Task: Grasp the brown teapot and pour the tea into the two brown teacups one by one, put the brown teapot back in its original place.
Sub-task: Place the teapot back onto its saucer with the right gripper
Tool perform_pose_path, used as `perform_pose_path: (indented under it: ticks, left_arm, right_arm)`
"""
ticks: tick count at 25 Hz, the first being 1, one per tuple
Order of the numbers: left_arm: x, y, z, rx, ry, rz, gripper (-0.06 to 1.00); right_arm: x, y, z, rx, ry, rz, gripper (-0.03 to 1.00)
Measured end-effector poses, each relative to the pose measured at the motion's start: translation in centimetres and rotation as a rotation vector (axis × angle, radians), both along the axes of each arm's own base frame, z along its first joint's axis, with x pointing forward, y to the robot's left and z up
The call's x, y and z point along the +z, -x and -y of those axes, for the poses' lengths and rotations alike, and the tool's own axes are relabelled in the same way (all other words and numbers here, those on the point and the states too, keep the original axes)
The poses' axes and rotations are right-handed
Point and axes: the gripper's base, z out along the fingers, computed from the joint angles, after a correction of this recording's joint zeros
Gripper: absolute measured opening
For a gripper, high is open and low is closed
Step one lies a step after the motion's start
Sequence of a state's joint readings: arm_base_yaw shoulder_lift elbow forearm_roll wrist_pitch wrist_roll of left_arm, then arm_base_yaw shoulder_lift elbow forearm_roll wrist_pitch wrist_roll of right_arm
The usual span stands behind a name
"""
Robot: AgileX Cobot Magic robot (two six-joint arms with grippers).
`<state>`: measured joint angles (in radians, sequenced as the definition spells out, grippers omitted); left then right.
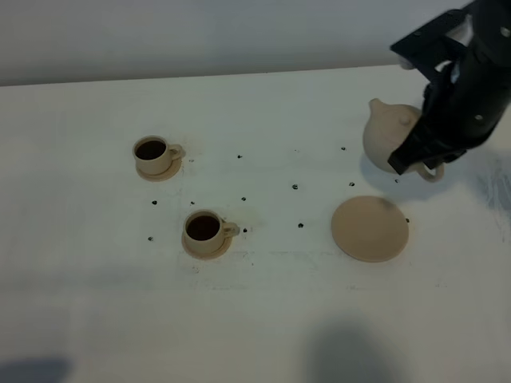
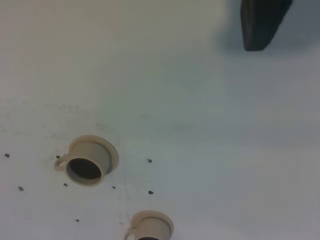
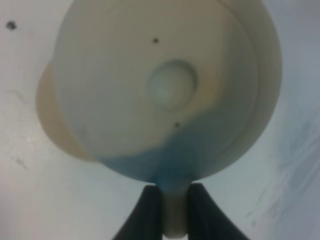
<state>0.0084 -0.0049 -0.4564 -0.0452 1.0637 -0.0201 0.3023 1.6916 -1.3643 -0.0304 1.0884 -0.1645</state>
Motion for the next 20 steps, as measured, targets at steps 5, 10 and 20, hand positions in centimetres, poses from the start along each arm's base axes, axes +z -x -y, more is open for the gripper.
perform_pose_path:
  ticks: [5,10,20]
  left_arm:
    - [0.0,0.0,0.0,0.0,0.0,0.0,0.55]
    - [0.0,0.0,0.0,0.0,0.0,0.0,0.55]
    - [0.0,0.0,0.0,0.0,0.0,0.0,0.55]
  right_arm:
    - [-1.6,0.9,1.7,-0.09,-0.058,0.002,0.11]
    - [-3.0,1.1,2.6,-0.136,-0.078,-0.006,0.11]
    - [-3.5,1.5,1.6,-0.153,-0.144,-0.044,0.11]
